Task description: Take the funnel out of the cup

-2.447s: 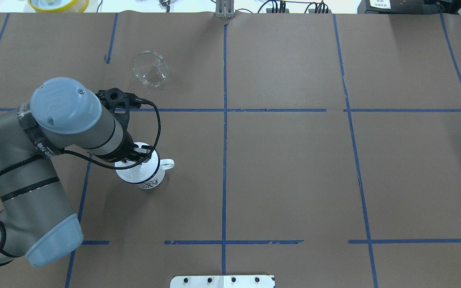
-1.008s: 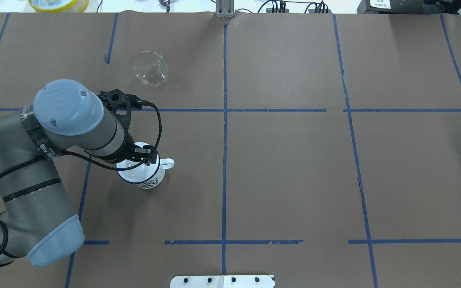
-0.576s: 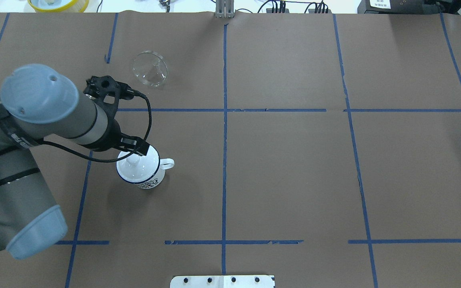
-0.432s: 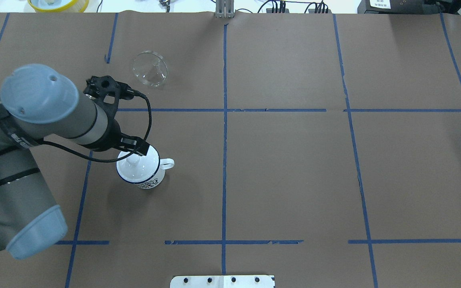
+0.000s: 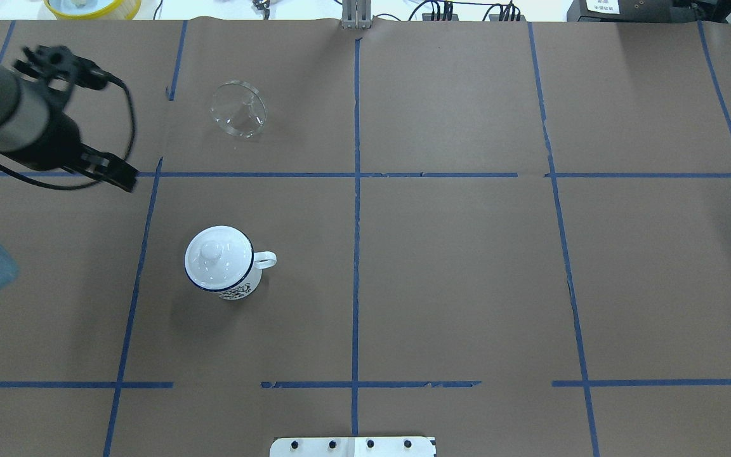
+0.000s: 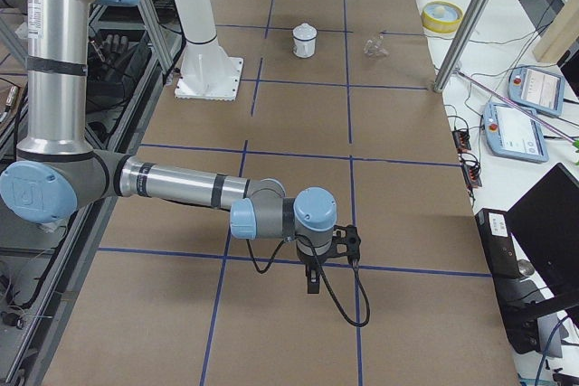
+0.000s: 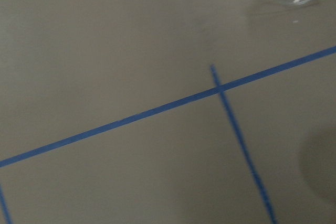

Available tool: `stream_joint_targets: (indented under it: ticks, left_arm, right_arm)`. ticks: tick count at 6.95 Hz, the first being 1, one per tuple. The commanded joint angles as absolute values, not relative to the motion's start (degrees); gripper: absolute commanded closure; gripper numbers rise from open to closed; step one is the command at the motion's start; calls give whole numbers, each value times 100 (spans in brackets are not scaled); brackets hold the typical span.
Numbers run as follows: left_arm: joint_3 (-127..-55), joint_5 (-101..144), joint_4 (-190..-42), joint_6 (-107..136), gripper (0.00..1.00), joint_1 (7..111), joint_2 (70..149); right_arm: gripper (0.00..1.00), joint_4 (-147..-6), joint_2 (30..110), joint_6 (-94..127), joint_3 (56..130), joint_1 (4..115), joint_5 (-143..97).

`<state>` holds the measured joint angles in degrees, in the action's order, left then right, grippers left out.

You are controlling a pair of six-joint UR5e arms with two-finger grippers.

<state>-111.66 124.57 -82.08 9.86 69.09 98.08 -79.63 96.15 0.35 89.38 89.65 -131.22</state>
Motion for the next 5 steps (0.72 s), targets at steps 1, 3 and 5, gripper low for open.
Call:
stream_joint_targets:
  ticks: [1,3,5]
  left_arm:
    - [-10121,12524,-8165,-757,0,8099,9319]
    - [-9975,12996,-8253,-992,0,8988,8749]
    - [-9923,13008,-8569,-1415,0,9157,8429]
  right_arm:
    - [0,-7963,9615,35,8938,8965,-13122]
    - [0,-7963,9615,35,8938,8965,-13122]
    - [0,-7963,9615,35,8938,8965,-13122]
